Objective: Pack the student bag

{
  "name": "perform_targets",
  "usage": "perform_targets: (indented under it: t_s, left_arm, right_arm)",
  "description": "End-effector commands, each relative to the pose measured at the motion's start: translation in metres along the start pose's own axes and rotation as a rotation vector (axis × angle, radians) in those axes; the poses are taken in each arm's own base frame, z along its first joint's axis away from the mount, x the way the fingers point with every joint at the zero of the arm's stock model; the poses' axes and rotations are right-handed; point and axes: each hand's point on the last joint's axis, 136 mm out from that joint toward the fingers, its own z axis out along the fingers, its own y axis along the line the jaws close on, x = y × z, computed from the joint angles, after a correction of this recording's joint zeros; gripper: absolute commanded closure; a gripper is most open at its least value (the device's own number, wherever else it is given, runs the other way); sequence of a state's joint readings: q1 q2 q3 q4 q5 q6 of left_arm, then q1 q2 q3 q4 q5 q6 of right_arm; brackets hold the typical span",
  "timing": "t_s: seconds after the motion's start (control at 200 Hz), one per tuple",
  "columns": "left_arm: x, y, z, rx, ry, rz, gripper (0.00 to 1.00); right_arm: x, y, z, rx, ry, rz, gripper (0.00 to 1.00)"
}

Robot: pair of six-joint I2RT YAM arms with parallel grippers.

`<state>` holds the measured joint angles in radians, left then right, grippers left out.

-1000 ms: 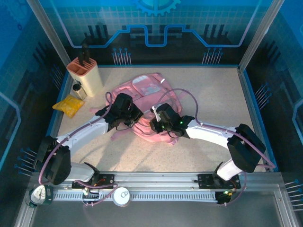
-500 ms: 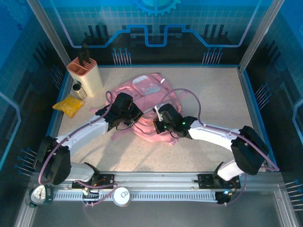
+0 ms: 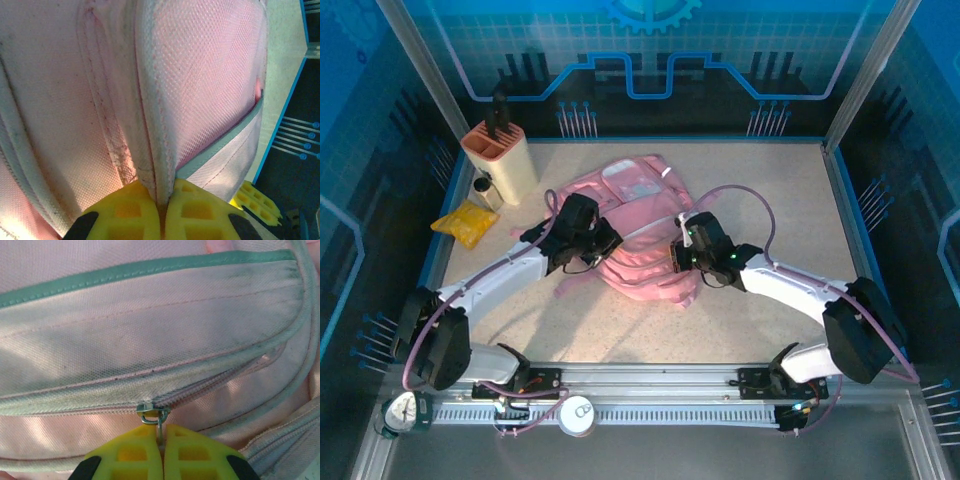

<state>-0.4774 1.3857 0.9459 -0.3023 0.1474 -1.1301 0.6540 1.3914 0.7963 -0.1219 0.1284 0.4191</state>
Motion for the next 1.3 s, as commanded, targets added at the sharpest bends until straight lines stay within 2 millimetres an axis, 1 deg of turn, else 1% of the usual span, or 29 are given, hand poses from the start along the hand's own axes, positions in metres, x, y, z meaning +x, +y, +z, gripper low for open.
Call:
perform_targets:
  t_s: [0.0,0.055,0.15,0.24,0.31,0.365,0.395,0.485,0.535,0.575,0.66,0.705,0.71,0.715,0.795,0.84,0.845,0.876,0.891,0.941,0.971,1.041,1.106,1.176,1.216,1.296]
  left_arm:
    - [-0.029,-0.035,0.002,0.079,-0.052,0.087,1.0]
    - [-0.034,-0.042,0.009,0.076,-0.052,0.114,1.0]
    - [-0.049,-0.049,0.02,0.048,-0.068,0.157,1.0]
    - [-0.065,-0.05,0.031,0.028,-0.078,0.16,1.0]
    - [-0.076,-0.047,0.037,0.027,-0.079,0.142,1.0]
    - [-0.08,-0.042,0.037,0.034,-0.076,0.124,0.94]
    - [-0.079,-0.042,0.035,0.05,-0.074,0.12,0.88]
    - [-0.065,-0.042,0.028,0.105,-0.038,0.102,0.63]
    - [-0.057,-0.04,0.022,0.133,-0.023,0.078,0.55]
    - [-0.049,-0.035,0.017,0.14,-0.029,0.049,0.52]
    - [-0.032,-0.015,0.011,0.139,-0.051,-0.027,0.45]
    - [-0.022,-0.009,0.009,0.149,-0.054,-0.062,0.43]
    - [-0.02,-0.012,0.008,0.157,-0.054,-0.059,0.43]
    - [-0.019,-0.009,0.01,0.154,-0.051,-0.062,0.43]
    - [-0.002,-0.011,0.01,0.172,-0.04,-0.102,0.39]
    - [0.007,-0.017,0.012,0.18,-0.042,-0.096,0.38]
    - [0.01,-0.018,0.013,0.18,-0.034,-0.091,0.38]
    - [0.013,-0.02,0.016,0.174,-0.039,-0.098,0.37]
    - [0.018,-0.022,0.018,0.174,-0.03,-0.095,0.37]
    - [0.022,-0.028,0.025,0.174,-0.025,-0.094,0.37]
    - [0.023,-0.027,0.03,0.161,-0.023,-0.106,0.38]
    - [0.028,-0.03,0.042,0.152,-0.019,-0.124,0.41]
    - [0.037,-0.037,0.053,0.153,-0.008,-0.116,0.46]
    - [0.047,-0.035,0.064,0.106,0.002,-0.109,0.52]
    - [0.048,-0.032,0.067,0.093,-0.01,-0.106,0.56]
    - [0.043,-0.023,0.071,0.068,-0.041,-0.119,0.69]
  right_arm:
    - [0.055,-0.019,-0.009,0.105,0.163,-0.021,1.0]
    - [0.064,-0.008,-0.012,0.096,0.181,-0.043,1.0]
    - [0.068,0.016,-0.016,0.048,0.176,-0.057,1.0]
    - [0.06,0.042,-0.016,-0.014,0.15,-0.054,1.0]
    - [0.051,0.054,-0.012,-0.051,0.131,-0.035,1.0]
    - [0.043,0.06,-0.01,-0.064,0.115,-0.034,1.0]
    - [0.04,0.061,-0.009,-0.065,0.11,-0.033,1.0]
    - [0.036,0.061,-0.009,-0.066,0.09,-0.027,1.0]
    - [0.037,0.061,-0.01,-0.072,0.086,-0.024,1.0]
    - [0.039,0.061,-0.01,-0.075,0.09,-0.024,1.0]
    - [0.042,0.058,-0.011,-0.069,0.093,-0.023,1.0]
    - [0.044,0.056,-0.012,-0.065,0.094,-0.021,1.0]
    - [0.044,0.056,-0.011,-0.065,0.095,-0.021,1.0]
    - [0.044,0.056,-0.012,-0.065,0.094,-0.021,1.0]
    - [0.045,0.057,-0.012,-0.072,0.096,-0.018,1.0]
    - [0.046,0.057,-0.011,-0.073,0.1,-0.015,1.0]
    - [0.046,0.057,-0.011,-0.073,0.101,-0.014,1.0]
    - [0.047,0.057,-0.011,-0.072,0.103,-0.015,1.0]
    - [0.046,0.057,-0.011,-0.073,0.101,-0.015,1.0]
    - [0.046,0.057,-0.01,-0.073,0.098,-0.015,1.0]
    - [0.047,0.057,-0.01,-0.074,0.097,-0.017,1.0]
    - [0.046,0.059,-0.01,-0.08,0.095,-0.015,1.0]
    - [0.046,0.059,-0.009,-0.083,0.095,-0.015,1.0]
    - [0.043,0.058,-0.01,-0.077,0.081,-0.016,1.0]
    - [0.042,0.057,-0.01,-0.071,0.075,-0.018,1.0]
    - [0.038,0.056,-0.011,-0.06,0.066,-0.025,1.0]
